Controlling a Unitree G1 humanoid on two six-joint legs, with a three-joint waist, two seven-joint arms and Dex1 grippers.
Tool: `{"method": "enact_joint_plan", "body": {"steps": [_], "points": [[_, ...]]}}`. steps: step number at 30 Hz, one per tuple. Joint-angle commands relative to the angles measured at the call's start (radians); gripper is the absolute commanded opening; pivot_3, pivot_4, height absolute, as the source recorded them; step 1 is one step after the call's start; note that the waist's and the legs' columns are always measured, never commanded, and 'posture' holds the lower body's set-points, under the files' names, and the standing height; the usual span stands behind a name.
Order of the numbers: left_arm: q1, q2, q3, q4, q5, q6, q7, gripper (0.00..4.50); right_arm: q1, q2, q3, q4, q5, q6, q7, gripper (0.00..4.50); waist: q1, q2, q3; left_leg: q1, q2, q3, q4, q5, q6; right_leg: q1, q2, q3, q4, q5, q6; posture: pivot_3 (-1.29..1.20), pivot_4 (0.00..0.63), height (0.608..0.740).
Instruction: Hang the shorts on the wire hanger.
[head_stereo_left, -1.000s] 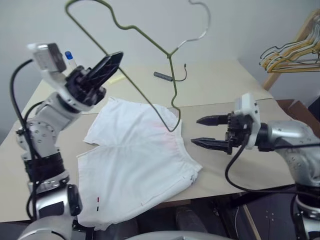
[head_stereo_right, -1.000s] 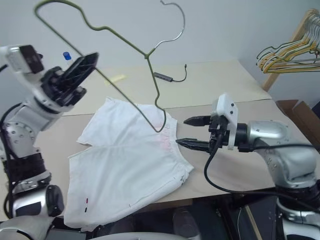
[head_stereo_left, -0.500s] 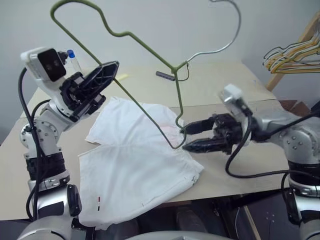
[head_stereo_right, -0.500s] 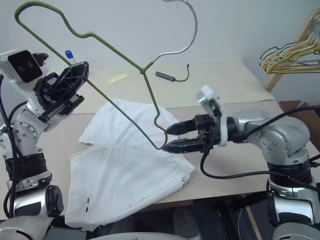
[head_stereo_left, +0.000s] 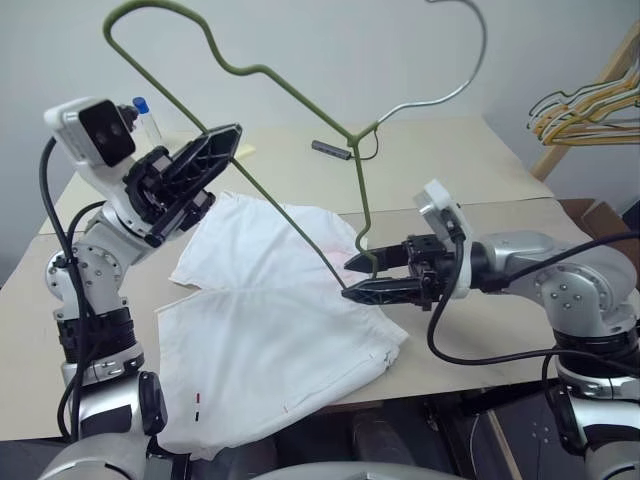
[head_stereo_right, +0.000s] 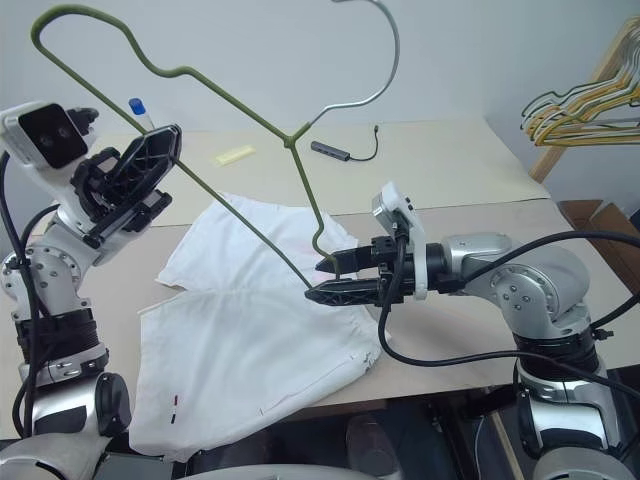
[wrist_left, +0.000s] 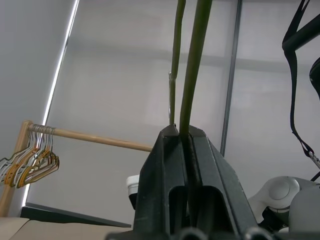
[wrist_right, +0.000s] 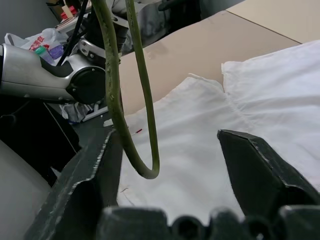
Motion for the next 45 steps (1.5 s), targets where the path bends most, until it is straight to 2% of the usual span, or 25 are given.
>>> {"method": "enact_joint_plan", "body": {"steps": [1,8,12,15,17,22,24,28,34,38,43,45], "points": [[-0.004,-0.005,-0.001,-0.026,0.005,-0.027,-0.005,0.00,-0.020,0.000,0.001,-0.023,0.013,0.001,-0.005,2.50,0.000,0.000,0.000,0.000,0.000,0.000,0.000,0.000,0.000,0.000,0.000,0.000,0.000,0.000,0.000,-0.13,0.000,0.740],[0.006,-0.022,-0.001,-0.024,0.014,-0.046,-0.015,0.00,-0.017,0.005,0.022,-0.028,0.002,-0.012,-0.021,0.05,-0.003,0.000,0.000,0.000,0.000,0.000,0.000,0.000,0.000,0.000,0.000,0.000,0.000,0.000,0.000,-0.14,0.000,0.740],[0.020,-0.030,-0.007,-0.026,0.045,-0.085,-0.019,0.00,-0.019,0.013,0.020,-0.022,-0.006,-0.015,-0.040,0.02,-0.002,0.000,0.000,0.000,0.000,0.000,0.000,0.000,0.000,0.000,0.000,0.000,0.000,0.000,0.000,-0.14,0.000,0.740],[0.029,-0.029,-0.027,-0.016,0.082,-0.094,-0.004,0.73,-0.015,0.018,0.013,-0.018,-0.002,-0.019,-0.047,0.00,-0.002,0.000,0.000,0.000,0.000,0.000,0.000,0.000,0.000,0.000,0.000,0.000,0.000,0.000,0.000,-0.14,0.000,0.740],[0.037,-0.026,-0.042,-0.006,0.109,-0.099,0.003,1.38,-0.013,0.023,0.005,-0.016,0.003,-0.019,-0.053,0.00,-0.002,0.000,0.000,0.000,0.000,0.000,0.000,0.000,0.000,0.000,0.000,0.000,0.000,0.000,0.000,-0.14,0.000,0.740],[0.069,-0.011,-0.101,0.025,0.289,-0.180,0.072,2.84,0.004,0.028,-0.069,-0.006,0.060,0.007,-0.097,0.00,-0.002,0.000,0.000,0.000,0.000,0.000,0.000,0.000,0.000,0.000,0.000,0.000,0.000,0.000,0.000,-0.15,0.000,0.740],[0.079,0.012,-0.126,0.062,0.397,-0.255,0.075,3.28,0.023,0.006,-0.117,0.001,0.103,0.045,-0.113,0.00,-0.002,0.000,0.000,0.000,0.000,0.000,0.000,0.000,0.000,0.000,0.000,0.000,0.000,0.000,0.000,-0.16,0.000,0.740],[0.082,0.062,-0.140,0.113,0.482,-0.305,0.048,4.46,0.102,-0.071,-0.194,0.001,0.174,0.117,-0.123,0.00,-0.002,0.000,0.000,0.000,0.000,0.000,0.000,0.000,0.000,0.000,0.000,0.000,0.000,0.000,0.000,-0.17,0.000,0.740],[0.134,0.169,-0.250,0.021,0.630,-0.406,-0.072,4.46,0.332,-0.282,-0.263,0.090,0.178,0.237,-0.059,0.00,-0.002,0.000,0.000,-0.002,0.000,0.002,0.000,0.000,0.000,0.000,-0.001,0.000,-0.002,0.000,0.000,-0.21,0.000,0.740],[0.165,0.184,-0.310,-0.032,0.693,-0.447,-0.091,4.46,0.453,-0.420,-0.246,0.186,0.113,0.219,0.047,0.00,-0.004,0.000,0.000,-0.001,0.000,0.004,0.000,0.000,0.000,0.000,-0.001,0.002,-0.002,0.000,0.000,-0.21,0.000,0.740],[0.196,0.184,-0.321,-0.073,0.706,-0.449,-0.083,4.46,0.496,-0.502,-0.180,0.267,-0.008,0.133,0.149,0.00,-0.026,0.001,0.000,0.001,0.002,0.005,0.000,0.000,0.000,0.000,0.002,0.003,-0.002,-0.003,0.006,-0.19,0.000,0.740],[0.213,0.179,-0.312,-0.084,0.716,-0.469,-0.066,4.46,0.472,-0.543,-0.104,0.334,-0.033,0.143,0.262,0.00,-0.031,0.001,0.000,0.000,0.002,0.004,0.000,0.000,0.000,0.000,0.002,0.003,-0.002,-0.003,0.006,-0.18,0.000,0.740]]}}
